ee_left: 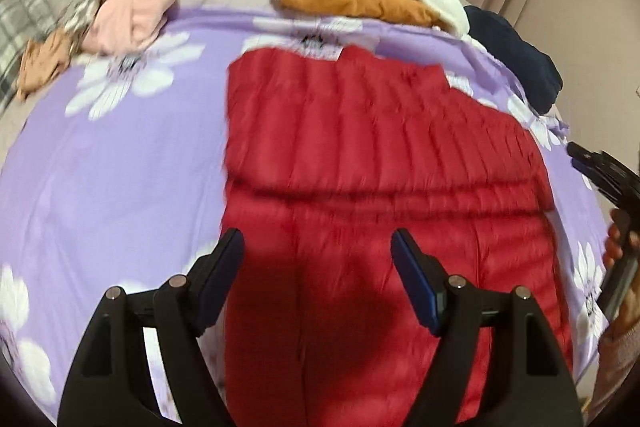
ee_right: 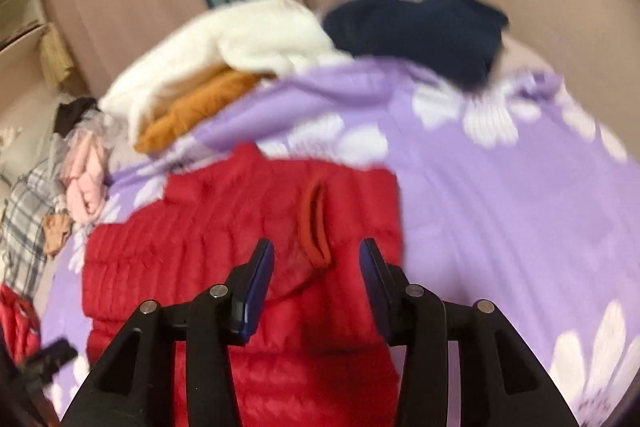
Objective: Fold large clothes
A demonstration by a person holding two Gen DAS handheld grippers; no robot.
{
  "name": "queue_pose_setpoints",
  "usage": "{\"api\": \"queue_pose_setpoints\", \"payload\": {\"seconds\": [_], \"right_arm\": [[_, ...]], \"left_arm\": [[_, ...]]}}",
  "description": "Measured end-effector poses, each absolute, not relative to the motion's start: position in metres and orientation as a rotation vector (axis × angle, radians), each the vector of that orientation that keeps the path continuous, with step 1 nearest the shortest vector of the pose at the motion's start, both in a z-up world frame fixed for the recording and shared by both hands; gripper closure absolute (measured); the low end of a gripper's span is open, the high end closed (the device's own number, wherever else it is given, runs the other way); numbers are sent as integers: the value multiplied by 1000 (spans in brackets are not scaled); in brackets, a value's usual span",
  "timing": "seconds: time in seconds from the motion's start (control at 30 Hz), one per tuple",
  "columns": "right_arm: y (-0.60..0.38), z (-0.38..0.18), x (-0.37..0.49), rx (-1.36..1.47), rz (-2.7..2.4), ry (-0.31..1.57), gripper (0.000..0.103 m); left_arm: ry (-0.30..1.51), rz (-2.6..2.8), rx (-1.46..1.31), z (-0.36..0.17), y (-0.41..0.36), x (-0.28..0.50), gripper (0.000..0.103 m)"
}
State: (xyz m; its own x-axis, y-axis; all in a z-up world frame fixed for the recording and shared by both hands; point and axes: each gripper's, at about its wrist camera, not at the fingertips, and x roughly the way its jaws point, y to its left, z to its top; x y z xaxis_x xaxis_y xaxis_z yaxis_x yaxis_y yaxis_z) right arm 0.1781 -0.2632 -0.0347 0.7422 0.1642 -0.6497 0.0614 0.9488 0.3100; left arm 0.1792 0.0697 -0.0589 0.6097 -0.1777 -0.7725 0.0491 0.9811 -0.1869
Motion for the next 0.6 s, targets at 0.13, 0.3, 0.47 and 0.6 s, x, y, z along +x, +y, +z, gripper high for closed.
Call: {"api": "queue_pose_setpoints", "payload": {"seconds": [0.13, 0.3, 0.47, 0.6], "right_arm": [[-243, -39, 192, 273, 166, 720, 59], [-220, -58, 211, 240, 200, 748, 60], [-223, -64, 216, 267, 208, 767, 60], [-220, -70, 222, 222, 227, 788, 60]], "left_arm": [[869, -130, -166, -54, 63, 216, 34], [906, -157, -191, -66, 53, 258, 48], [1005, -24, -136, -106, 69, 278, 50], [994, -18, -118, -104, 75, 275, 49]]}}
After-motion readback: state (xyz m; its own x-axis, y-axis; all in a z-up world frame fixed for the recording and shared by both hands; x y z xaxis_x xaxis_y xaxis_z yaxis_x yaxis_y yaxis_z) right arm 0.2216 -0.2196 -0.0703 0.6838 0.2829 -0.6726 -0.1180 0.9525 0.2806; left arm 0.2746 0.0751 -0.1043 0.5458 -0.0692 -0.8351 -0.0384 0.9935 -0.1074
